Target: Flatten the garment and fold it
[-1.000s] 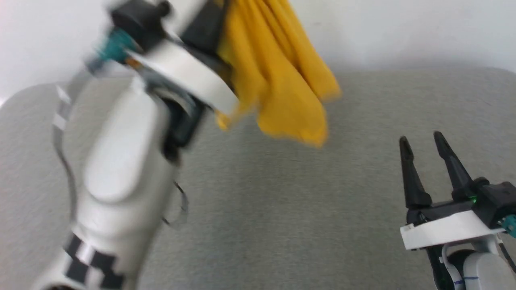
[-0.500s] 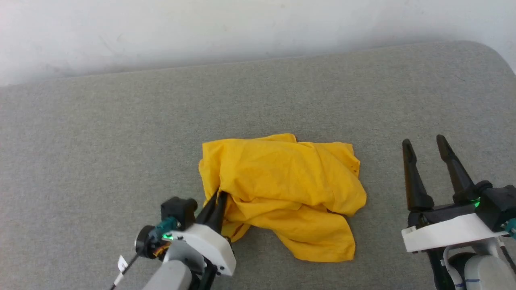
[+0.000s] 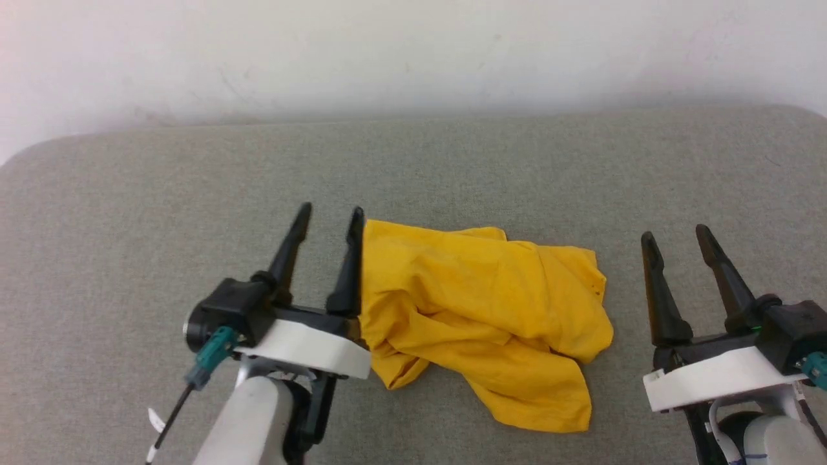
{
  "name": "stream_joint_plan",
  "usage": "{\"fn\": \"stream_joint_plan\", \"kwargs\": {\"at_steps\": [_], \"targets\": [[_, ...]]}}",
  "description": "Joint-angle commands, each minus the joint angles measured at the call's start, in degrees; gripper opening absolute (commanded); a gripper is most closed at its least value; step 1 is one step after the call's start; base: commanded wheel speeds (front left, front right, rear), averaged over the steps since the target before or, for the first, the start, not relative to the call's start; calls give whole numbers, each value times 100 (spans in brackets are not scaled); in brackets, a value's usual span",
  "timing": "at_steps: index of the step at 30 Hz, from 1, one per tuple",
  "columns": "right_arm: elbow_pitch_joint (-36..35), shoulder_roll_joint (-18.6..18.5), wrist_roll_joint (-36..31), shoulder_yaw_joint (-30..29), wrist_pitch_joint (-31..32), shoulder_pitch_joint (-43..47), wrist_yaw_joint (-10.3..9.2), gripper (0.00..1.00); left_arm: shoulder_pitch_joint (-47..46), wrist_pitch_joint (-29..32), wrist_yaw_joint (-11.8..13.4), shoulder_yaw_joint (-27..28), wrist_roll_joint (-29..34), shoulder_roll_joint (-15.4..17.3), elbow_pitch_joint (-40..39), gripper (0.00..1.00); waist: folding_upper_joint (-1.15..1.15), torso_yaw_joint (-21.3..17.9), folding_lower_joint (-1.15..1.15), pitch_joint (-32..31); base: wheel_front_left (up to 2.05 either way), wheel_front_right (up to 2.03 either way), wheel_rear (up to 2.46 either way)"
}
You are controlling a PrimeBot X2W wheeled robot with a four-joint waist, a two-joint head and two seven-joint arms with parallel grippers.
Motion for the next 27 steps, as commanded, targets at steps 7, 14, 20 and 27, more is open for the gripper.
{"fn": "stream_joint_plan", "kwargs": {"at_steps": [7, 14, 20, 27], "targets": [[-7, 9, -104, -17, 280, 309, -5, 100, 566, -25, 81, 789, 94, 131, 94, 100, 0, 74, 0, -291, 0, 0, 0], [-58, 9, -249, -147, 476, 574, -5, 100, 1184, 54, 181, 1061, 105, 521, 228, 100, 0, 20, 0, -448, 0, 0, 0], [-159, 9, -268, -205, 592, 698, -5, 100, 1367, 130, 211, 1038, 102, 574, 91, 100, 0, 33, 0, -448, 0, 0, 0], [142, 9, -319, -495, 928, 535, -5, 100, 1317, 130, 215, 962, 103, 548, -55, 100, 0, 184, 0, -366, 0, 0, 0]]}}
